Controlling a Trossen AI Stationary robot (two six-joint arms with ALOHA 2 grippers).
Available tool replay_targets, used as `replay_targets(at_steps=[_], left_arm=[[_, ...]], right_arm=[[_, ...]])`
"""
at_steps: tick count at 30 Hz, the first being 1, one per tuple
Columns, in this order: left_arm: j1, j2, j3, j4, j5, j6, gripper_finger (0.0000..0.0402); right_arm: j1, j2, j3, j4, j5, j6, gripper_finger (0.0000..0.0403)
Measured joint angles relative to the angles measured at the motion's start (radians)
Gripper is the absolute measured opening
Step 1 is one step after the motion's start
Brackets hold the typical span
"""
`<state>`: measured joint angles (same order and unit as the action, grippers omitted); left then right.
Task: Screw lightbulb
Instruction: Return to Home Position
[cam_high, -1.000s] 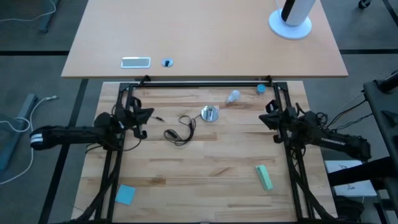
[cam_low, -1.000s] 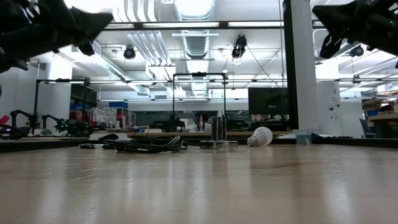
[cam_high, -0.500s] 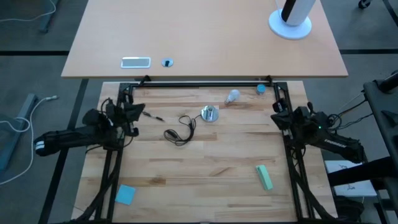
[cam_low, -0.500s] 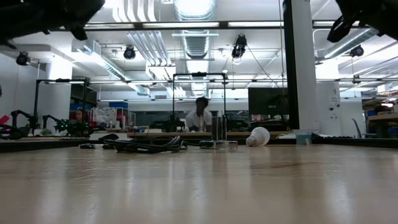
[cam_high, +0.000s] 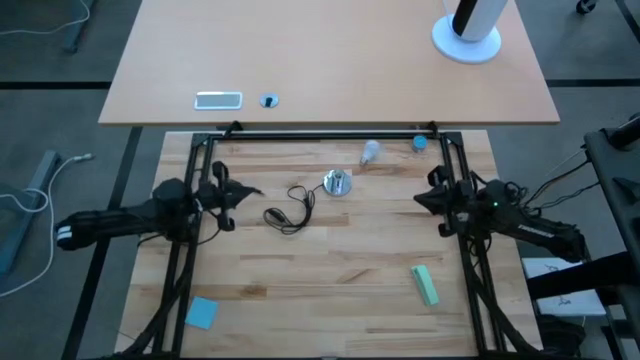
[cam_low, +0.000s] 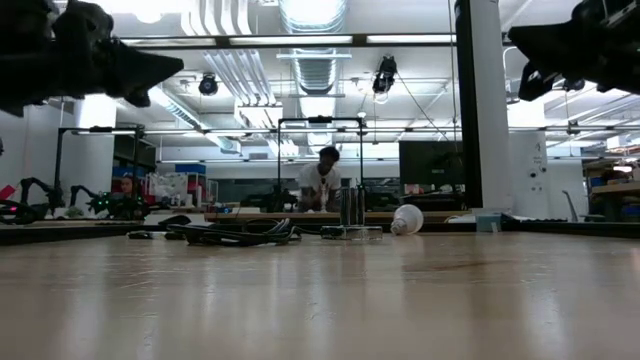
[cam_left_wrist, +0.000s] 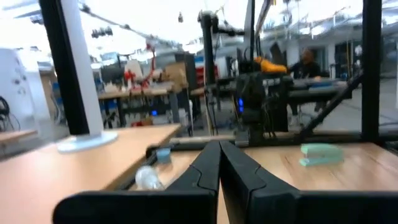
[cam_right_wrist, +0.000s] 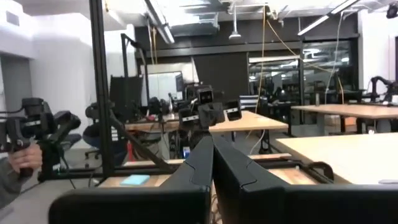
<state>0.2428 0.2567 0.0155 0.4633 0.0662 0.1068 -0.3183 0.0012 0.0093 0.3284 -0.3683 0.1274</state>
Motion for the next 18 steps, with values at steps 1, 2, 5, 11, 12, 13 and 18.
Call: replay_targets(at_steps=[1, 2, 5, 11, 12, 13, 18], left_arm=[[0.000, -0.004, -0.005, -0.009, 0.000, -0.001, 0.0000], [0.000, -0.007, -0.002, -0.032, -0.001, -0.008, 0.0000], [-0.001, -0.001, -0.002, -0.090, 0.000, -0.012, 0.0000], [-0.001, 0.034, -0.005, -0.157, 0.027, -0.032, 0.0000], [-0.001, 0.042, -0.005, -0.167, 0.028, -0.041, 0.0000], [-0.001, 0.048, -0.005, -0.171, 0.028, -0.051, 0.0000], [-0.002, 0.068, -0.004, -0.140, 0.030, -0.100, 0.0000]], right_arm=[[0.000, 0.000, 0.000, 0.000, -0.006, -0.010, 0.0000], [0.000, 0.000, 0.000, -0.004, -0.010, -0.020, 0.0000], [0.000, 0.001, 0.000, -0.035, -0.018, -0.049, 0.0000], [0.000, 0.001, 0.000, -0.115, -0.026, -0.095, 0.0000], [0.000, 0.001, 0.000, -0.124, -0.026, -0.105, 0.0000], [0.000, 0.001, 0.000, -0.136, -0.026, -0.116, 0.0000], [0.000, 0.001, 0.000, -0.141, -0.025, -0.126, 0.0000]])
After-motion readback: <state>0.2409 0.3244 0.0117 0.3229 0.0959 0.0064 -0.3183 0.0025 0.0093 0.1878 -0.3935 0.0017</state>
